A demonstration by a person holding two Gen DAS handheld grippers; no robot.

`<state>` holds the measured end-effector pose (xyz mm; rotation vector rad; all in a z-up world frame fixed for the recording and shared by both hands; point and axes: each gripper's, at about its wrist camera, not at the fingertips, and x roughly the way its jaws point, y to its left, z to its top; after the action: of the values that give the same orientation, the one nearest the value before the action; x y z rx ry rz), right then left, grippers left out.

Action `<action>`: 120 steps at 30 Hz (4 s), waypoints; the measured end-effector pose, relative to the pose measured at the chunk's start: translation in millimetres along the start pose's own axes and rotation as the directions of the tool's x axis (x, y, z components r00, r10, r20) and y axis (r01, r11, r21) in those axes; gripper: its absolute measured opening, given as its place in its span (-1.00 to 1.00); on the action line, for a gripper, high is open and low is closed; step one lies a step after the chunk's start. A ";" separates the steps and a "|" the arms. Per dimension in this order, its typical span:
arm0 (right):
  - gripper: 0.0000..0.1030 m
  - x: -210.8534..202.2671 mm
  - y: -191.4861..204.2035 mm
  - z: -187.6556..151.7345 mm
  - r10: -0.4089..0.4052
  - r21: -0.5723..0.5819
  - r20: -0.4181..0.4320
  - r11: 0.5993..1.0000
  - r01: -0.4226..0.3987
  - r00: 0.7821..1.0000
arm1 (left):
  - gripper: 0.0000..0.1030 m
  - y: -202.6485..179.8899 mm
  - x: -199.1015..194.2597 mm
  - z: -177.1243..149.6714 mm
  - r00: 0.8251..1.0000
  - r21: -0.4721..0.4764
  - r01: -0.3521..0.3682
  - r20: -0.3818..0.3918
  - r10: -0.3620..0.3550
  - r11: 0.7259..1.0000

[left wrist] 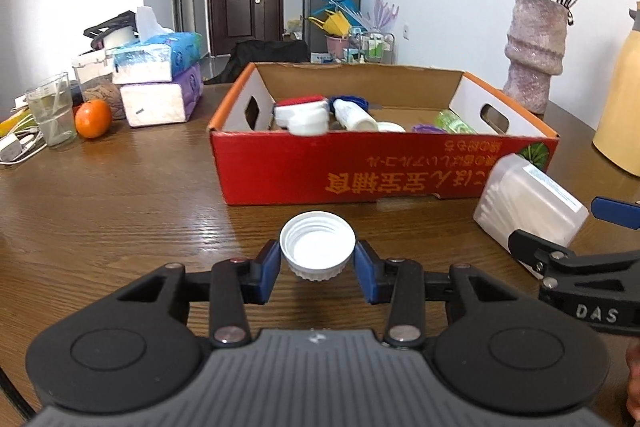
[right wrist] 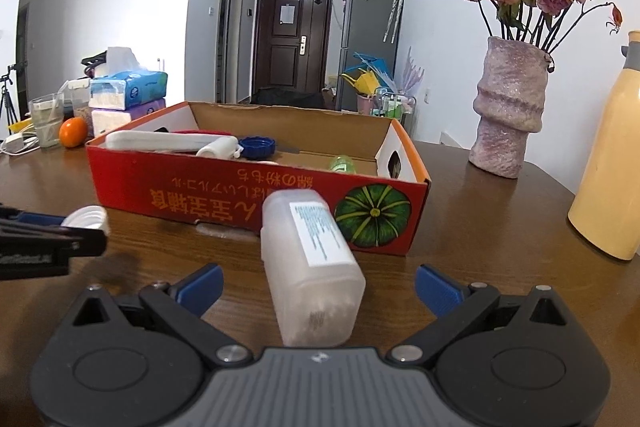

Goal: Organize rigid objects
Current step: 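Grasp the white plastic container with the right tool while the left tool holds the white cap, then lift the white cap and white container and carry them over the box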

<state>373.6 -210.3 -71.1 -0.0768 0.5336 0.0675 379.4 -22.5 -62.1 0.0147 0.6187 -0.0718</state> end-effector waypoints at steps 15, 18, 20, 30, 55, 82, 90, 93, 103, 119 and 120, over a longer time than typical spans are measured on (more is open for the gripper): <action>0.68 30.3 1.2 9.1 0.001 0.002 -0.048 1.000 -0.001 0.999 | -0.20 20.8 -1.0 2.7 0.999 -0.019 -0.045 0.010 0.045 0.999; 0.48 31.1 1.7 8.3 0.008 0.002 -0.053 1.000 -0.008 0.999 | -0.20 22.2 -0.2 2.6 0.999 -0.019 -0.049 0.007 0.049 0.999; 0.32 31.4 0.5 7.9 0.018 0.009 -0.060 1.000 -0.017 0.998 | -0.20 22.4 -0.1 2.6 0.999 -0.018 -0.049 0.006 0.049 0.999; -0.22 31.0 -3.2 4.7 0.052 0.042 -0.074 0.998 -0.049 0.996 | -0.20 21.8 2.0 1.8 0.998 -0.013 -0.056 0.003 0.057 0.998; -0.23 -17.8 9.6 2.9 0.085 0.053 0.091 0.995 -0.090 0.992 | -0.20 16.3 -17.6 1.9 0.995 -0.017 -0.075 0.068 0.076 0.997; -0.23 -31.0 -6.2 48.1 0.090 0.060 0.220 0.993 -0.105 0.971 | -0.20 -22.2 -48.0 57.0 0.970 -0.028 -0.055 0.236 0.060 0.998; -0.23 -11.0 -8.4 59.1 0.082 0.077 0.234 0.992 -0.102 0.969 | -0.20 -20.3 -28.9 75.0 0.966 -0.079 -0.059 0.248 0.077 0.995; -0.23 -2.1 -10.2 63.5 0.081 0.087 0.236 0.991 -0.104 0.968 | -0.20 -18.6 -20.1 82.0 0.966 -0.096 -0.056 0.246 0.078 0.994; -0.23 25.8 -11.9 76.9 0.084 0.091 0.235 0.990 -0.108 0.968 | -0.20 -16.2 8.9 100.6 0.968 -0.116 -0.045 0.242 0.072 0.992; -0.23 70.4 -16.5 89.5 0.087 0.091 0.208 0.990 -0.108 0.974 | -0.20 -24.0 52.9 118.6 0.975 -0.098 -0.040 0.213 0.061 0.994; -0.23 72.5 -17.3 90.4 0.085 0.092 0.207 0.990 -0.106 0.975 | -0.20 -24.4 55.1 119.3 0.976 -0.098 -0.040 0.212 0.060 0.994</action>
<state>483.1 -216.1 -29.6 0.0559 0.3355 0.1405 491.5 -54.5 3.3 -0.0671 0.4050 0.0043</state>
